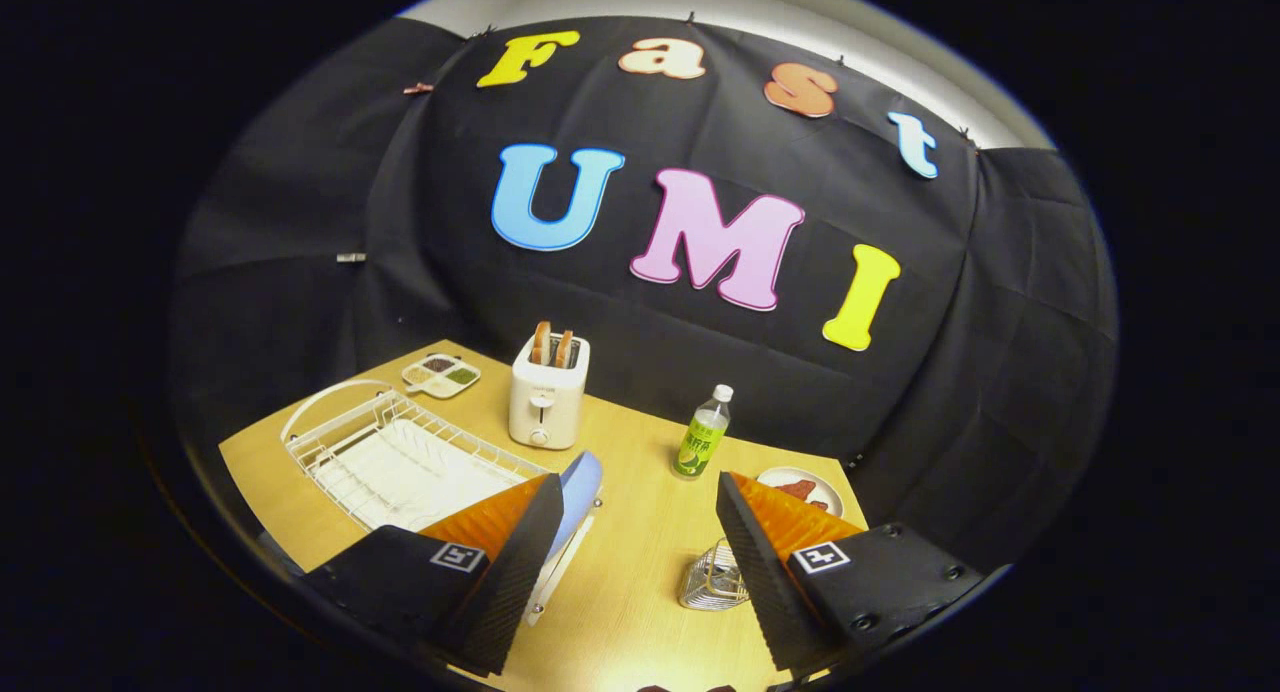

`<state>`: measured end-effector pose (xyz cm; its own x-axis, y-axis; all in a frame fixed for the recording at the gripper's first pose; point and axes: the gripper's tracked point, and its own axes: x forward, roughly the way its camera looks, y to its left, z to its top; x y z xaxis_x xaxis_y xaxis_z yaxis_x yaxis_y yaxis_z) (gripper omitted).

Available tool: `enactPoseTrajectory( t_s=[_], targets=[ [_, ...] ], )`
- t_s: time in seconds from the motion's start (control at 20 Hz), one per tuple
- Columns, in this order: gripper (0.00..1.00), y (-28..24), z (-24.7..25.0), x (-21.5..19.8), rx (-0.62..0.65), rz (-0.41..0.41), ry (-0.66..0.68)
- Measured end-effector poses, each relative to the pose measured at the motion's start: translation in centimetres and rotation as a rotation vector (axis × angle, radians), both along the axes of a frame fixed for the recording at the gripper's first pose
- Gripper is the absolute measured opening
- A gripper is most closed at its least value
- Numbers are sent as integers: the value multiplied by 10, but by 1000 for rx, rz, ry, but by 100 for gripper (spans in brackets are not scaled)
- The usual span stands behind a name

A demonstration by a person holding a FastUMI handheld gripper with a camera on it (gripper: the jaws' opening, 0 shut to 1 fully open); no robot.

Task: Take the plate from the dish rack, then take the spoon from the basket and place it into the plate.

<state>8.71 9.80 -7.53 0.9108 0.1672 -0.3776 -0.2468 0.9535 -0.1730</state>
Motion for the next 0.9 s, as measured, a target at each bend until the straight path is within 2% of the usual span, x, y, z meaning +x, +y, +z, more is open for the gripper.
enactPoseTrajectory(
  t_s=[0.25,0.45,0.5,0.65,0.8,0.9],
  targets=[
    [93,30,-49,21,-41,-21,199],
    [71,32,-82,35,-50,-87,339],
    [58,34,-89,35,-37,-107,373],
    [53,32,-102,42,-25,-165,427],
    [52,38,-116,45,-9,-186,474],
    [44,41,-123,44,-9,-196,498]
  ],
)
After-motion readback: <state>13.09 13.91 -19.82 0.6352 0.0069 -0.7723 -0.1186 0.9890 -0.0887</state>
